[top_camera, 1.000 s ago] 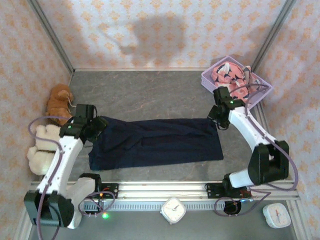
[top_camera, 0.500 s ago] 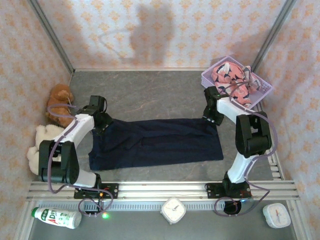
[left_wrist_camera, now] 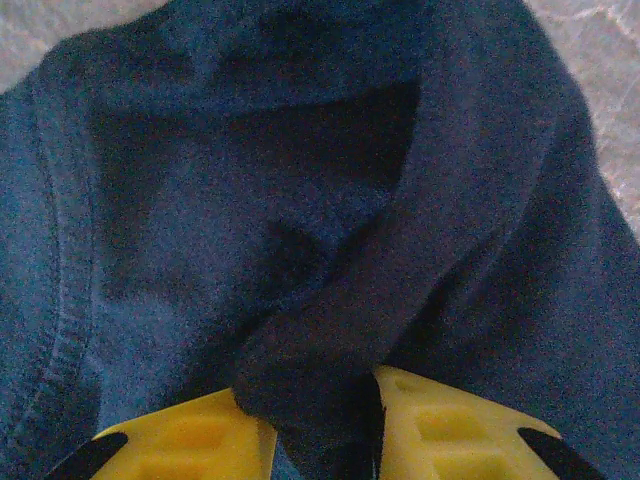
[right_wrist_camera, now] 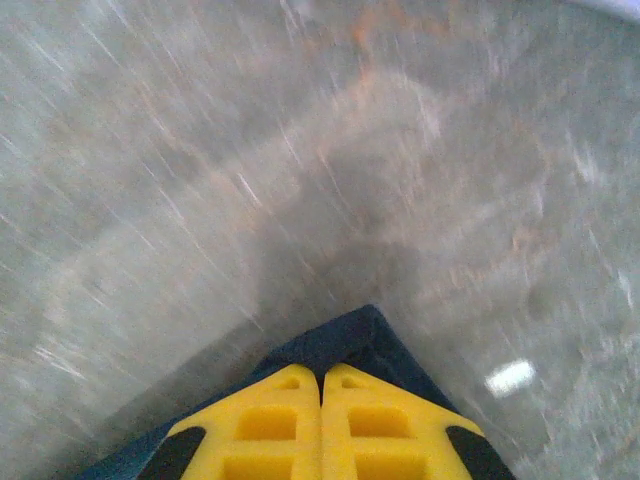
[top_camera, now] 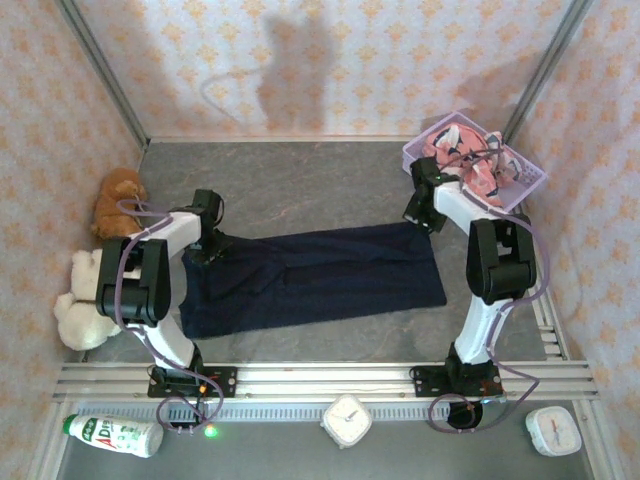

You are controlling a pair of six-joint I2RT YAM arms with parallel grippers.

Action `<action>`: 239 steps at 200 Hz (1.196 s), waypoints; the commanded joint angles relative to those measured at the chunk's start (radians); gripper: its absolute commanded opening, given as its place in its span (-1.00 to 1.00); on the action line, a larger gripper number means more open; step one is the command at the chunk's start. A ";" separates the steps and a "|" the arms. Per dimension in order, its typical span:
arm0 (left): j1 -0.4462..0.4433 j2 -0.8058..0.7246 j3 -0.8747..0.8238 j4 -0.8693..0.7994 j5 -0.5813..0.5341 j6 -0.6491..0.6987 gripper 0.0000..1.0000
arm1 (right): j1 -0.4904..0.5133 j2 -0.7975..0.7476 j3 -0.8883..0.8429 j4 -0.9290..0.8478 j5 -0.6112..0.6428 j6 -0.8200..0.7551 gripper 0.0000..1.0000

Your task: Fold and stack the mixed laundry pile

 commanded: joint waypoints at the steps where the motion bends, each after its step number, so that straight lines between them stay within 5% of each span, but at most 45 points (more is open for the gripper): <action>1: 0.001 0.054 0.002 -0.076 -0.069 0.030 -0.40 | -0.041 0.060 0.059 0.046 0.023 -0.016 -0.95; 39: 0.001 0.033 0.067 -0.128 -0.081 0.058 -0.29 | -0.048 0.126 0.113 -0.023 0.017 -0.036 0.03; 52: 0.001 0.006 0.103 -0.160 -0.083 0.072 -0.19 | -0.048 0.075 0.074 -0.018 0.034 -0.040 0.17; 80: -0.017 -0.079 0.165 -0.202 -0.051 0.102 -0.01 | -0.046 -0.068 -0.024 -0.012 -0.057 -0.041 0.12; 103: -0.066 -0.132 0.177 -0.186 -0.009 0.087 0.00 | -0.020 -0.162 -0.109 0.032 -0.179 0.002 -0.18; 146: -0.114 -0.108 0.068 -0.033 0.090 -0.056 -0.02 | 0.058 -0.112 -0.164 0.153 -0.286 0.115 -0.43; 186: -0.117 -0.023 0.020 0.038 0.051 -0.056 -0.02 | 0.048 0.004 -0.154 0.181 -0.218 0.149 -0.44; 239: -0.118 0.168 0.169 -0.011 0.002 0.051 -0.03 | -0.038 0.058 -0.139 0.176 -0.199 0.115 -0.42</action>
